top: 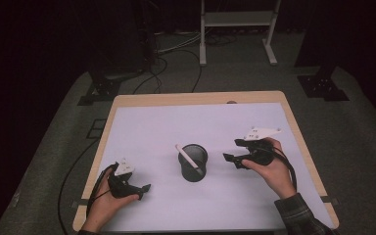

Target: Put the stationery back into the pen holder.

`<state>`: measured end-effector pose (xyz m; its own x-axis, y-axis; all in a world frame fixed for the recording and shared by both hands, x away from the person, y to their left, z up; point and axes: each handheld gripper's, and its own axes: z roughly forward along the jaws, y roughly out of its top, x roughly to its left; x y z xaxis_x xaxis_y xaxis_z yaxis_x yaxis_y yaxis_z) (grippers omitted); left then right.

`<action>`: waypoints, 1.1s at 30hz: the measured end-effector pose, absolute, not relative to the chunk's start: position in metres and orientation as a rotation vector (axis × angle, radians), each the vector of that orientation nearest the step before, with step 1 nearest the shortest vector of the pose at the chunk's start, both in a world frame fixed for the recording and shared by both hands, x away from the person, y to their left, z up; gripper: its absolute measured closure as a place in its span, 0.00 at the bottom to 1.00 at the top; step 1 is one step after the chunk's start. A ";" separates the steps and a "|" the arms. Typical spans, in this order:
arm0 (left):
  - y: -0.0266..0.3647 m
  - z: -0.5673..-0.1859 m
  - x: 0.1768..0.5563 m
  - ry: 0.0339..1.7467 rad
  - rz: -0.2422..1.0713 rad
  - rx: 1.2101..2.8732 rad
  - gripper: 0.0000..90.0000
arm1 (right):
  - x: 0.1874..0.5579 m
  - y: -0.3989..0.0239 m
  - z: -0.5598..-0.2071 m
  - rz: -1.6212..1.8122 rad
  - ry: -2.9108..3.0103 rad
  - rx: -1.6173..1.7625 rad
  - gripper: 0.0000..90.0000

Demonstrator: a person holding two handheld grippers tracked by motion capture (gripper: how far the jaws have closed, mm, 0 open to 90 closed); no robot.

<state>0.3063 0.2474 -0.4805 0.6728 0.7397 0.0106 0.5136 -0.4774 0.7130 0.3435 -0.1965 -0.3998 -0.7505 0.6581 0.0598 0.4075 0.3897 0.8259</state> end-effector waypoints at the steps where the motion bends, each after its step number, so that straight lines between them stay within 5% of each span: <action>1: 0.247 -0.481 0.306 0.961 0.417 2.185 0.00 | 0.342 -0.201 -0.402 1.287 2.376 0.945 0.29; 33: 0.247 -0.481 0.306 0.964 0.415 2.183 0.00 | 0.286 -0.308 -0.477 1.008 2.310 1.182 0.20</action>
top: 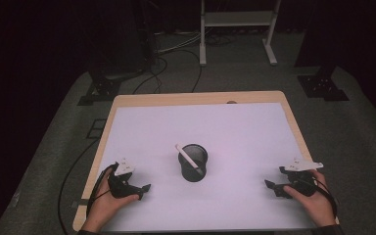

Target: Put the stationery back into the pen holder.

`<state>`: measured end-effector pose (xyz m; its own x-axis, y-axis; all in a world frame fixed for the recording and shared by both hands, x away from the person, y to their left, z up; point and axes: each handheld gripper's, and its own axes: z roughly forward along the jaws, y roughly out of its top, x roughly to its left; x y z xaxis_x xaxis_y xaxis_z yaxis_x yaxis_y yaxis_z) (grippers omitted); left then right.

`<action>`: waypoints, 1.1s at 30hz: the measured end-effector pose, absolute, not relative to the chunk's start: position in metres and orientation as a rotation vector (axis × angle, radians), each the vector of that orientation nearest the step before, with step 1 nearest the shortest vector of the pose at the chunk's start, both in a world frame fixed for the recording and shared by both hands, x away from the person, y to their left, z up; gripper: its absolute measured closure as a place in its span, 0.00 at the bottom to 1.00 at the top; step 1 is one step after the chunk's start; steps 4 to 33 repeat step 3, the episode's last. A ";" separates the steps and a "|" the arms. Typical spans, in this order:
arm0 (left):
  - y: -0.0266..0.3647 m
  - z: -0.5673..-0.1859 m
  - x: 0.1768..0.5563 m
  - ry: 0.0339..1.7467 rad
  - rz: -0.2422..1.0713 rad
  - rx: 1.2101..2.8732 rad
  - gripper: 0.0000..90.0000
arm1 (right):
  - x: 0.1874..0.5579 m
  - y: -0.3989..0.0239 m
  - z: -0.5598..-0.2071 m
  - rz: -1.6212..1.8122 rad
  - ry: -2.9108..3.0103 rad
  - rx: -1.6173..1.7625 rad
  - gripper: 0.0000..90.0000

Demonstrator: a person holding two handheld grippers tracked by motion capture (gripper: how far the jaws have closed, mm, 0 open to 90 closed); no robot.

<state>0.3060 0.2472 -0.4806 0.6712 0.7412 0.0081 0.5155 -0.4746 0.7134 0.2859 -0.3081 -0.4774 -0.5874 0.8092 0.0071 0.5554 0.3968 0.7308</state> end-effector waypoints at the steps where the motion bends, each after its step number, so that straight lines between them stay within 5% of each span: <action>1: 0.247 -0.481 0.306 0.963 0.415 2.183 0.00 | 0.285 -0.309 -0.480 0.991 2.315 1.180 0.18; 33: 0.247 -0.481 0.306 0.963 0.418 2.182 0.00 | 0.283 -0.312 -0.484 1.026 2.294 1.189 0.18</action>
